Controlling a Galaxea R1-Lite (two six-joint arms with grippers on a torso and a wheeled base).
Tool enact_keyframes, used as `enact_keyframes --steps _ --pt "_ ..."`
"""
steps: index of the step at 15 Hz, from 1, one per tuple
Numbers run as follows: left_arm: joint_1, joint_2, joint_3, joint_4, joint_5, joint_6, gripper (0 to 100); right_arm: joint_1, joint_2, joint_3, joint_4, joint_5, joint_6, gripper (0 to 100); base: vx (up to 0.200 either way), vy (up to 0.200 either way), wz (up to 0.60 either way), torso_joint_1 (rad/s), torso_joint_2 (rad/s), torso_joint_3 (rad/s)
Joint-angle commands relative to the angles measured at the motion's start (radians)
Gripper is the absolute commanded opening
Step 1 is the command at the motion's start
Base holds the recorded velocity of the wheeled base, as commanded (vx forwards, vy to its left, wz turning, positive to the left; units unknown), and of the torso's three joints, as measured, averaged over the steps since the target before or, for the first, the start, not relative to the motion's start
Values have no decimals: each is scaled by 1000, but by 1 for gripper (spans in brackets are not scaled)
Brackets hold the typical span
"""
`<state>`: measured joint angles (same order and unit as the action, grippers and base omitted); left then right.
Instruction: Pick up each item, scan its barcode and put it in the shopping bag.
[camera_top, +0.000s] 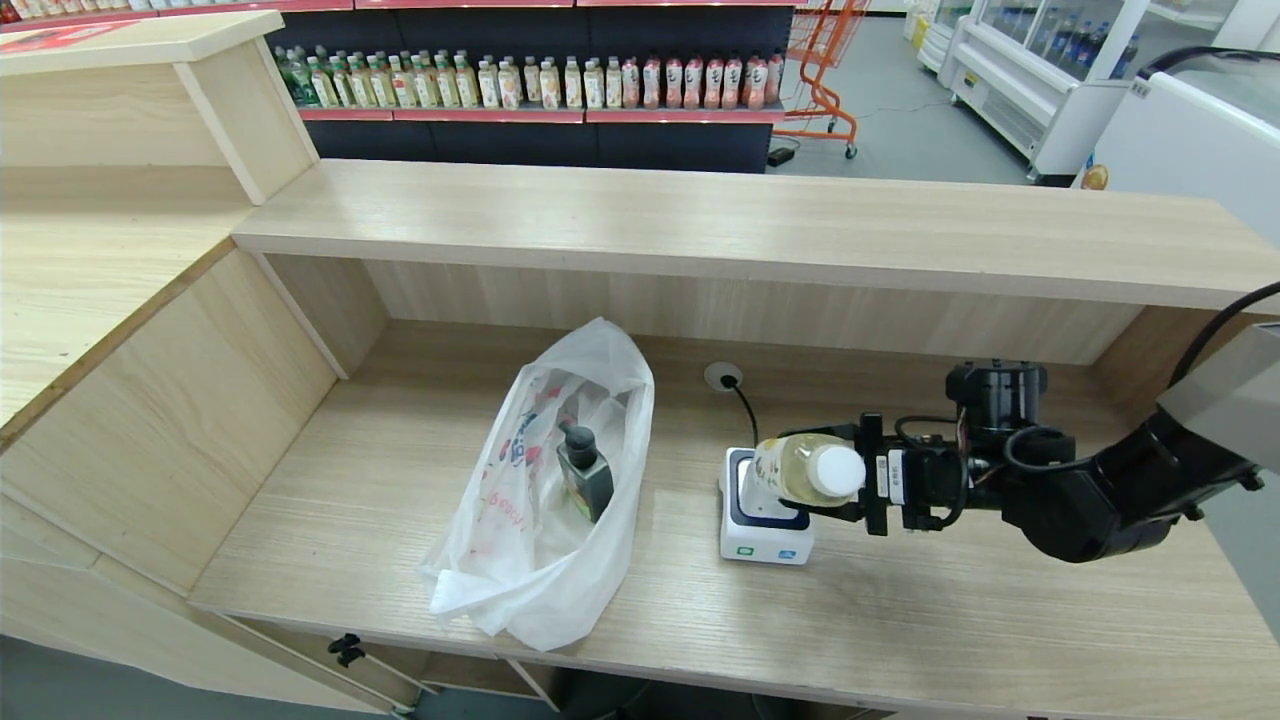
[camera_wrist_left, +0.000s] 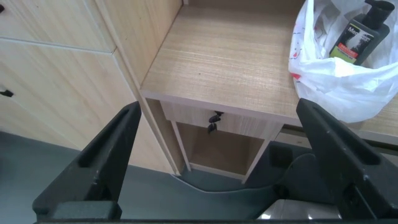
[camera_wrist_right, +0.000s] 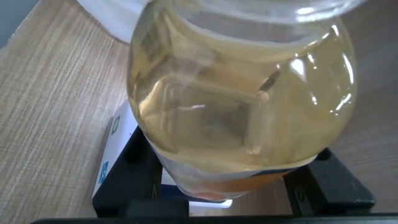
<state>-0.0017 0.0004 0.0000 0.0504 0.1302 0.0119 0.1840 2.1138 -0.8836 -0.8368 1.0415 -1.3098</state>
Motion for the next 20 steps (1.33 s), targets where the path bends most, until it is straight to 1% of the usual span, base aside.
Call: enact_keyframes --steps 1,5,9,10,11,13,14,15,16,17,18,19,20 --pt "0 0 0 0 0 0 100 0 0 0 1 -3 0 0 0 0 0 0 0 0" --pt "0 0 0 0 0 0 100 0 -8 -1 1 -5 0 0 0 0 0 0 0 0" --pt "0 0 0 0 0 0 100 3 -81 -21 4 3 29 0 0 0 0 0 0 0" --pt "0 0 0 0 0 0 100 3 -143 -8 4 5 113 0 0 0 0 0 0 0" --pt "0 0 0 0 0 0 100 3 -207 17 4 5 233 0 0 0 0 0 0 0" --pt "0 0 0 0 0 0 100 -8 -331 72 -4 5 523 0 0 0 0 0 0 0" --pt "0 0 0 0 0 0 100 -28 -393 101 -11 3 687 0 0 0 0 0 0 0" --pt "0 0 0 0 0 0 100 -41 -443 141 -13 -8 822 0 0 0 0 0 0 0" --pt "0 0 0 0 0 0 100 -46 -499 193 -13 -44 962 0 0 0 0 0 0 0" --pt "0 0 0 0 0 0 100 -46 -557 250 -13 -106 1093 0 0 0 0 0 0 0" --pt "0 0 0 0 0 0 100 -41 -598 293 -15 -163 1187 0 0 0 0 0 0 0" --pt "0 0 0 0 0 0 100 -40 -615 315 -15 -195 1224 0 0 0 0 0 0 0" --pt "0 0 0 0 0 0 100 -41 -617 321 -15 -204 1230 0 0 0 0 0 0 0"
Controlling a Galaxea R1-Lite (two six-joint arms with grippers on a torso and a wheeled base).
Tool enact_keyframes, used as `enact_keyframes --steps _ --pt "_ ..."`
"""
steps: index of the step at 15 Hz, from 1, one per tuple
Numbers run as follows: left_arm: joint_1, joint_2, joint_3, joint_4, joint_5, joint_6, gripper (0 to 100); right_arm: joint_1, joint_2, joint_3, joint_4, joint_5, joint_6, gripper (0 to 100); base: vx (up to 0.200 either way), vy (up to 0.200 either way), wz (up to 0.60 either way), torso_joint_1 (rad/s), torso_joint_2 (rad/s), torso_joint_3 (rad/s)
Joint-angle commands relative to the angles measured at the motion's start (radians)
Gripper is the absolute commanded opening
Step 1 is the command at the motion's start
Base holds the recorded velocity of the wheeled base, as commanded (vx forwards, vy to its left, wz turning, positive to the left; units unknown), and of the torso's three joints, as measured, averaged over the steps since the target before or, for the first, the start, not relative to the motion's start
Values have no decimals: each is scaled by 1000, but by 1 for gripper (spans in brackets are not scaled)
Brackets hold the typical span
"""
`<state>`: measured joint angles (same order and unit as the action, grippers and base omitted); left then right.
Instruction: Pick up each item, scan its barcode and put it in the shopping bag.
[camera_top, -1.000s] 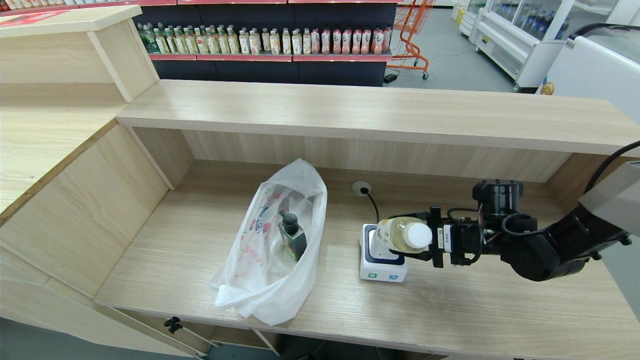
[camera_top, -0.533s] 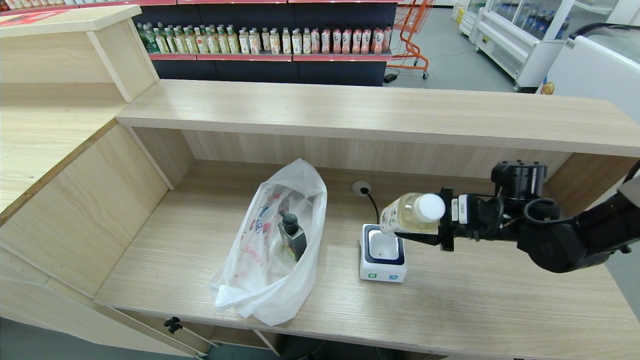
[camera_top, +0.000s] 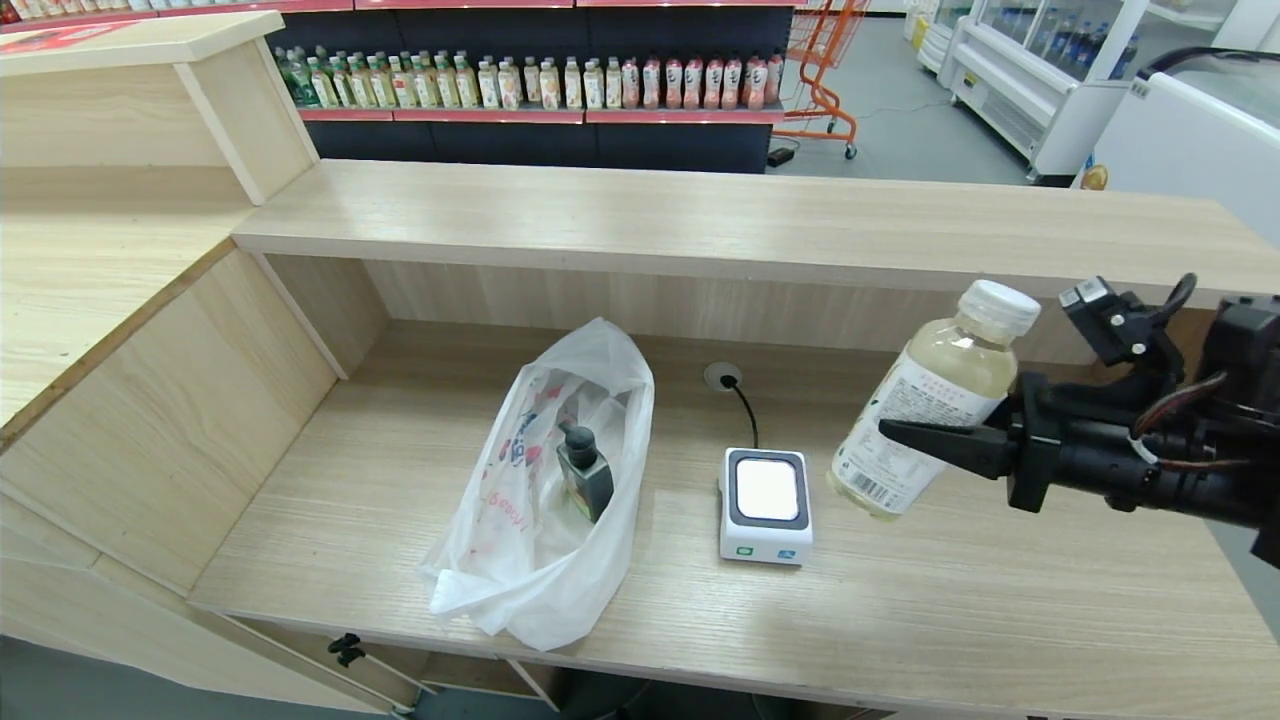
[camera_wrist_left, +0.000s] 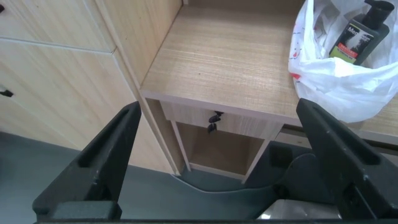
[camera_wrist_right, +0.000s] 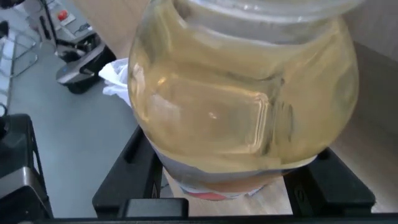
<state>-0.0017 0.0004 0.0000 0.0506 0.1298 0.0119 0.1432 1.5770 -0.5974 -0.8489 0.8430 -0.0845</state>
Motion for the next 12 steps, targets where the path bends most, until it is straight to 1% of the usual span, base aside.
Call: enact_keyframes --steps 1,3,5,9,12 --pt "0 0 0 0 1 0 100 -5 -80 36 -2 -5 6 0 0 0 0 0 0 0" --pt "0 0 0 0 1 2 100 -14 -89 36 -2 -7 26 0 0 0 0 0 0 0" --pt "0 0 0 0 1 2 100 -14 -104 31 -2 -24 98 0 0 0 0 0 0 0" --pt "0 0 0 0 1 0 100 -14 -97 -8 -1 -101 252 0 0 200 0 4 -2 1" --pt "0 0 0 0 1 0 100 -5 -63 -24 -1 -131 275 0 0 200 0 14 4 4"
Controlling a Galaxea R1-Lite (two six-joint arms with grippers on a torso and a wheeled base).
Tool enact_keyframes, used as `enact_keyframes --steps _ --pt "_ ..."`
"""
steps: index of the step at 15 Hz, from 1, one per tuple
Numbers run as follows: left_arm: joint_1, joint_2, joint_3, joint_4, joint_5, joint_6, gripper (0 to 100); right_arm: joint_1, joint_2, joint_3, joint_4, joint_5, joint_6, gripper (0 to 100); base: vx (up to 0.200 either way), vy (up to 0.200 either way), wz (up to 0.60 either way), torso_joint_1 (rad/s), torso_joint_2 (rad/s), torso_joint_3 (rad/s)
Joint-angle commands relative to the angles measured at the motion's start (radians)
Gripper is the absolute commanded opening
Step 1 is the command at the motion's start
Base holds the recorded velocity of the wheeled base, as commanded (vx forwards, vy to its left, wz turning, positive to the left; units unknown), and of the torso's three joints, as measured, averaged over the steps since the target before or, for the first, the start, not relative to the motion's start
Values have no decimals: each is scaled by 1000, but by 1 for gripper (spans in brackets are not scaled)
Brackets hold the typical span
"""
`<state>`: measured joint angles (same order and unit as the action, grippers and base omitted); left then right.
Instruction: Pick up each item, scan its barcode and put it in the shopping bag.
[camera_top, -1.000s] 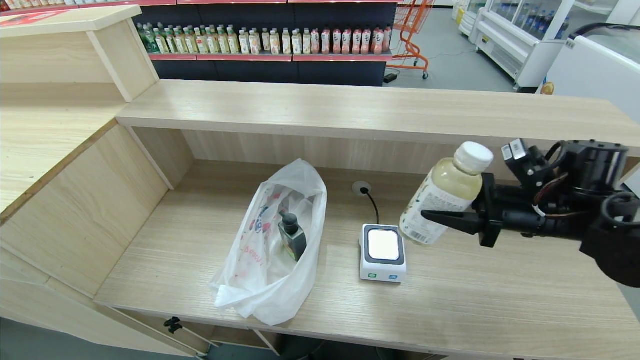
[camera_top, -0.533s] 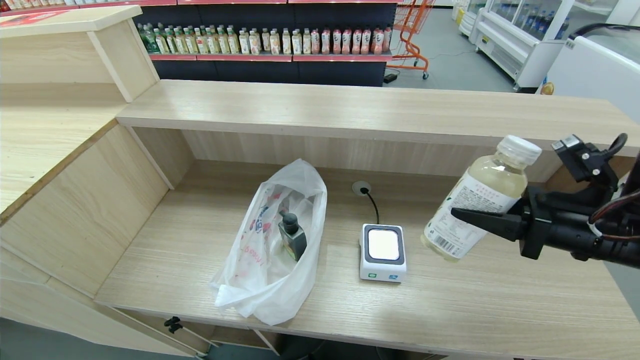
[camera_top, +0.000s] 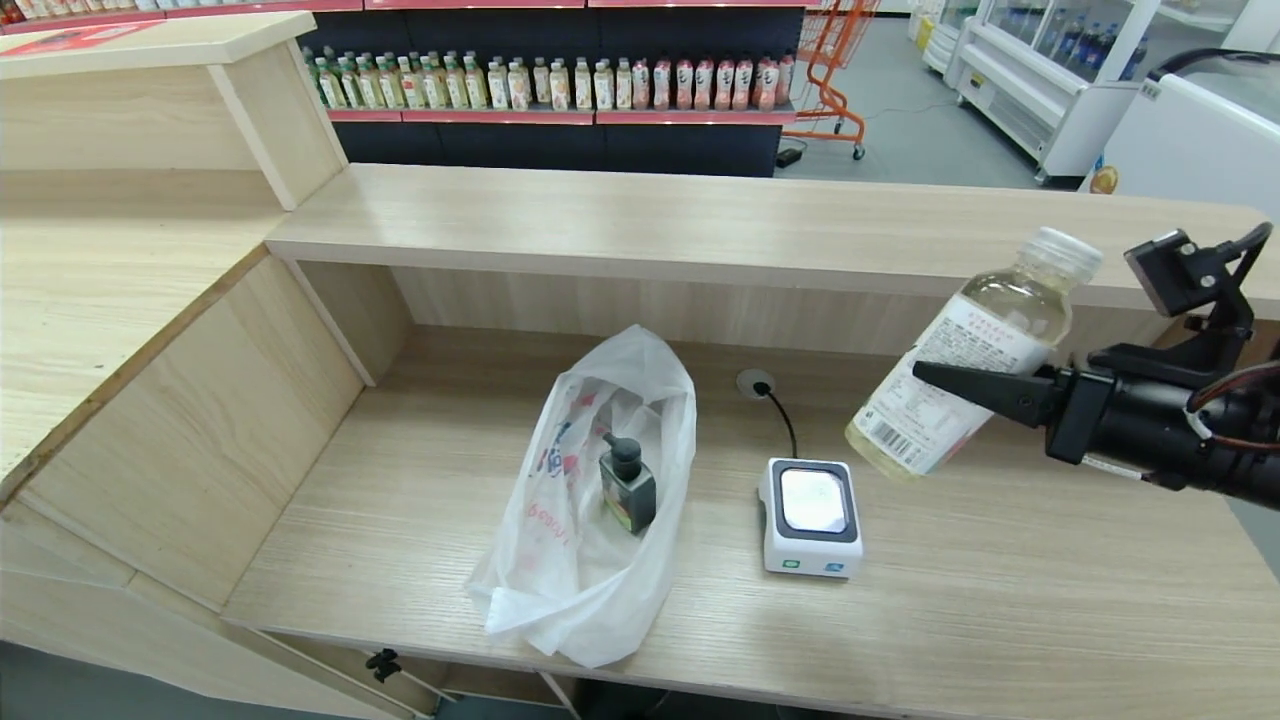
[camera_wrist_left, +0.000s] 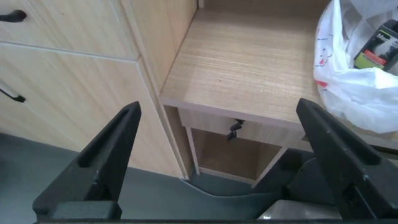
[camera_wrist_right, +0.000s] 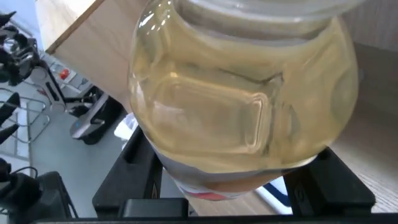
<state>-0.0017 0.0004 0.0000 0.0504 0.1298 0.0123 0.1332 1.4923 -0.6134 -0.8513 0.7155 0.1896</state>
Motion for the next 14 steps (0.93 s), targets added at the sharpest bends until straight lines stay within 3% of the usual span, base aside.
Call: enact_keyframes --steps 1,2,8,14 --pt "0 0 0 0 1 0 100 13 40 -17 1 -10 1 0 0 200 0 -12 -7 7" --pt "0 0 0 0 1 0 100 16 65 -29 1 -19 1 0 0 200 0 -7 7 2" --pt "0 0 0 0 1 -2 100 22 207 -35 -126 -128 -7 0 0 0 0 0 0 0" --pt "0 0 0 0 1 -2 100 121 325 -160 -140 -261 -10 0 0 0 0 0 0 0"
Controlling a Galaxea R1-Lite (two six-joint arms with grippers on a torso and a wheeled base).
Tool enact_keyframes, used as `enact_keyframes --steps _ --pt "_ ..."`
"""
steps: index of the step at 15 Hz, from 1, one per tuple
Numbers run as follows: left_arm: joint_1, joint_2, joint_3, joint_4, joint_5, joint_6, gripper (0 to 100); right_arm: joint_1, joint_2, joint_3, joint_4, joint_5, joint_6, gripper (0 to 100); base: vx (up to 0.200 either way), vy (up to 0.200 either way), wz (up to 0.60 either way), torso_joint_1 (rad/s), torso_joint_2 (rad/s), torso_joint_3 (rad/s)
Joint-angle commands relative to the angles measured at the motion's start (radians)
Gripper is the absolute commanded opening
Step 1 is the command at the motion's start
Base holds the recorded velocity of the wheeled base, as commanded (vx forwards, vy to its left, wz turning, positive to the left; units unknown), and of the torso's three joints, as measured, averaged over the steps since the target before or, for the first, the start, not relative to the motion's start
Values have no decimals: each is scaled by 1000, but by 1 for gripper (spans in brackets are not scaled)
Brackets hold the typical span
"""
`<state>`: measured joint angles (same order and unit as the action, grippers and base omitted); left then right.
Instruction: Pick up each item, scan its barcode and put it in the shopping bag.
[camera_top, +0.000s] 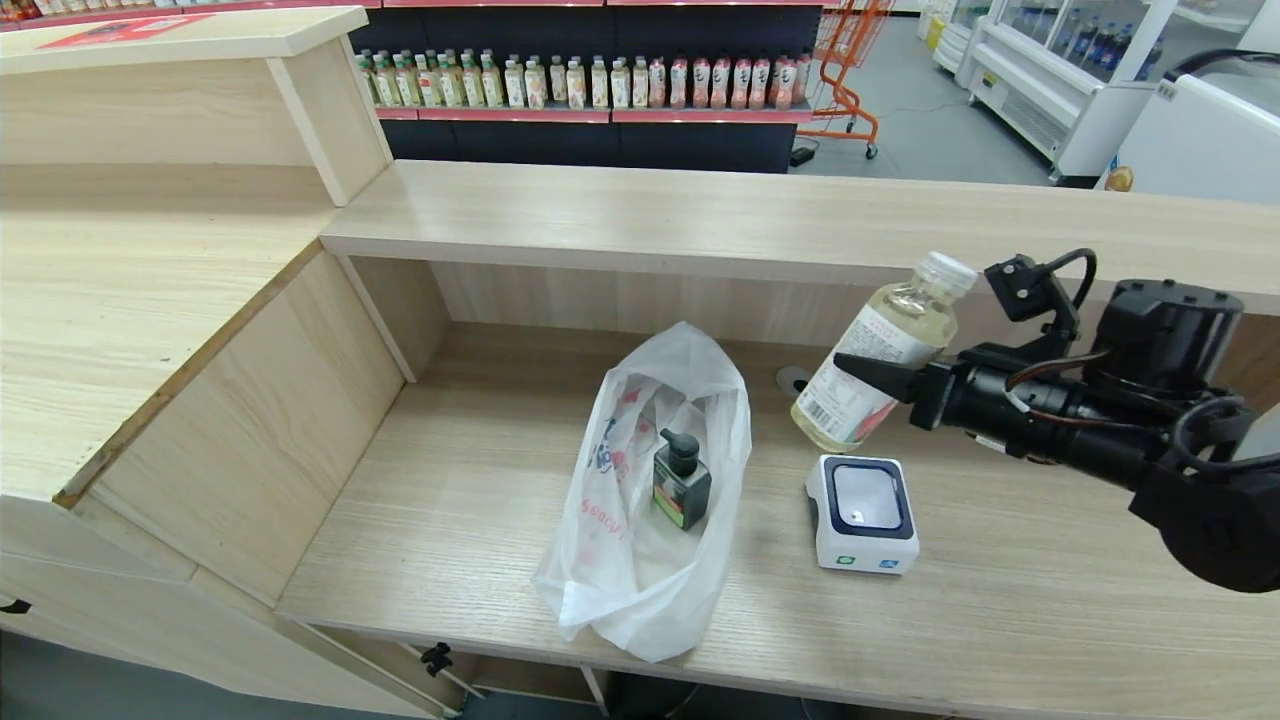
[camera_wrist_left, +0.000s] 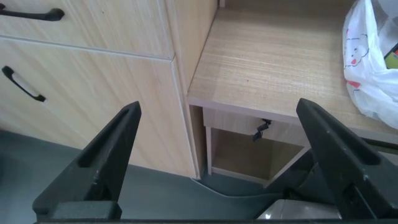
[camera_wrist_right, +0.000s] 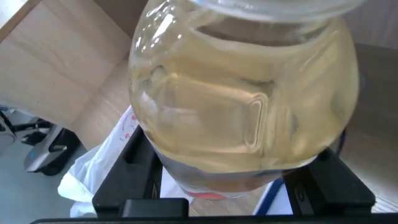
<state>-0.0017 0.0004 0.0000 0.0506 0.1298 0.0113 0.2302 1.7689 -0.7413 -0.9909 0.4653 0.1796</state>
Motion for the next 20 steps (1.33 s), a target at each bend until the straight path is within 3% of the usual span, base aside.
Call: enact_keyframes --steps 1,9,16,20 --pt "0 0 0 0 1 -1 100 44 81 -58 -5 -51 1 0 0 0 0 0 0 0" --pt "0 0 0 0 1 1 100 153 290 -135 -184 -129 -11 0 0 0 0 0 0 0" --pt "0 0 0 0 1 1 100 158 405 -260 -190 -140 -20 0 0 0 0 0 0 0" --pt "0 0 0 0 1 1 100 156 478 -279 -250 -145 -118 0 0 0 0 0 0 0"
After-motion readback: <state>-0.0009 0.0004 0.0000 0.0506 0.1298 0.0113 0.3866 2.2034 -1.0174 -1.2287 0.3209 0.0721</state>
